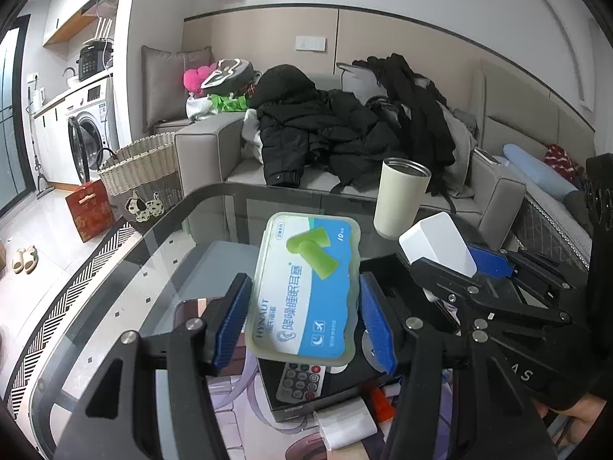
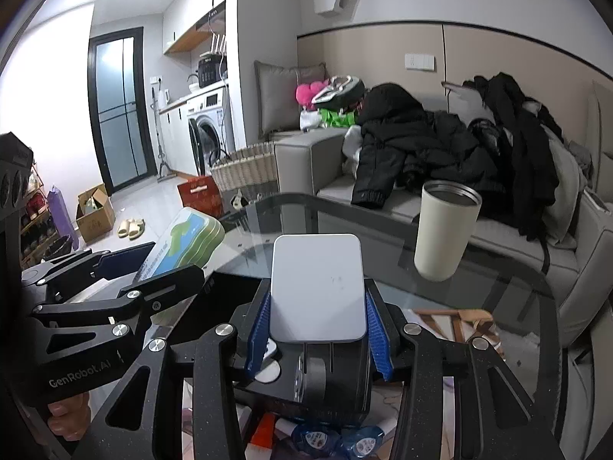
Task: Organize rigid objects
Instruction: 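Lower the earplug case into the box and open the left tool while the right tool lowers the charger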
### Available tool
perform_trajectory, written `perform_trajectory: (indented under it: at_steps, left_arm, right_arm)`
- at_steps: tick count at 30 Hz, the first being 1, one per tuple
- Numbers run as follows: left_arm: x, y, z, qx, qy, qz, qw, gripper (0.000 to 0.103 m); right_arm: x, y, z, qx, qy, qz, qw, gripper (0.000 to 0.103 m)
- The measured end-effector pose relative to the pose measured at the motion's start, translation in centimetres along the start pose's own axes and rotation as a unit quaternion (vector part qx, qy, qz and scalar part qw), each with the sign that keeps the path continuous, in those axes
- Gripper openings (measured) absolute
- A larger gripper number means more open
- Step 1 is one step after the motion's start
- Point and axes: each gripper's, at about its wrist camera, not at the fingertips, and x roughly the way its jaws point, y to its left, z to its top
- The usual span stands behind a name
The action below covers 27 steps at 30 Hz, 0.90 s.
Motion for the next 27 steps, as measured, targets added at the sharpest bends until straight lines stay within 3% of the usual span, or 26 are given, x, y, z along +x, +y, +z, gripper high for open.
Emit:
perform_trajectory:
  at_steps: [19,27]
  left_arm:
    - [4.1,-0.1,-1.6,-0.007,0.097,-0.003,0.9953,0.056]
    - [4.8,-0.3,-2.2,-0.003,0.116,-0.007,0.9932,0.056]
  right_arm:
    - [3.6,-0.3,-2.1,0.011,0.092,0.006,0.996,0.045]
    - [4.6,-0.5,-2.9,0.020,0.120,0.013,0.992,0.045]
